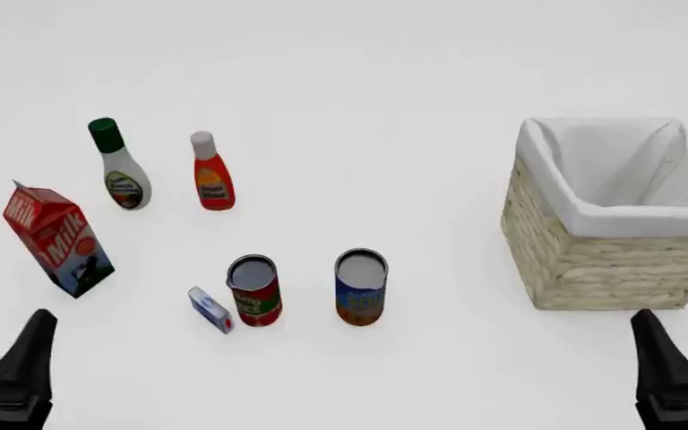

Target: Pick the salad dressing and place it in the basket.

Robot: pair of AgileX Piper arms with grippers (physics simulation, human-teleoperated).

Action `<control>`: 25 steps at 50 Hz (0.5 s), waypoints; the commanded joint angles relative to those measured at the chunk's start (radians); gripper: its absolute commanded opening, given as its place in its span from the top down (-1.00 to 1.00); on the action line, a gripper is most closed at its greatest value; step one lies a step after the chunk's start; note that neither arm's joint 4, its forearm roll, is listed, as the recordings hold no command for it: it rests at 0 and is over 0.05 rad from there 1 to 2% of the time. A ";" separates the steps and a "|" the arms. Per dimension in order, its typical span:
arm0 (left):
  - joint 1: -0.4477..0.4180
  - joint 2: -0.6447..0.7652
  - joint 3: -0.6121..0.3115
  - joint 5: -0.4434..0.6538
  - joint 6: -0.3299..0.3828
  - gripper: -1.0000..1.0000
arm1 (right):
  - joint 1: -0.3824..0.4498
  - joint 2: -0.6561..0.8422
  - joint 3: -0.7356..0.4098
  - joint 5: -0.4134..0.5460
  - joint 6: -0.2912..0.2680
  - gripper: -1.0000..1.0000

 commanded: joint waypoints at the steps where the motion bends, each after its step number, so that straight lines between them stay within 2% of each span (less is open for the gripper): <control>1: -0.013 0.000 -0.013 0.004 -0.010 -1.00 | 0.009 0.001 -0.009 0.002 0.002 -1.00; 13: -0.027 0.028 -0.041 0.003 -0.008 -1.00 | 0.016 -0.001 -0.005 -0.004 0.013 -1.00; 18: -0.021 0.099 -0.060 -0.043 0.002 -1.00 | 0.021 -0.001 -0.001 -0.008 0.014 -1.00; 19: -0.019 0.104 -0.071 -0.054 0.025 -1.00 | 0.022 -0.001 -0.001 -0.008 0.014 -1.00; 25: -0.013 0.209 -0.119 -0.115 0.056 -1.00 | 0.029 0.000 -0.002 -0.008 0.014 -1.00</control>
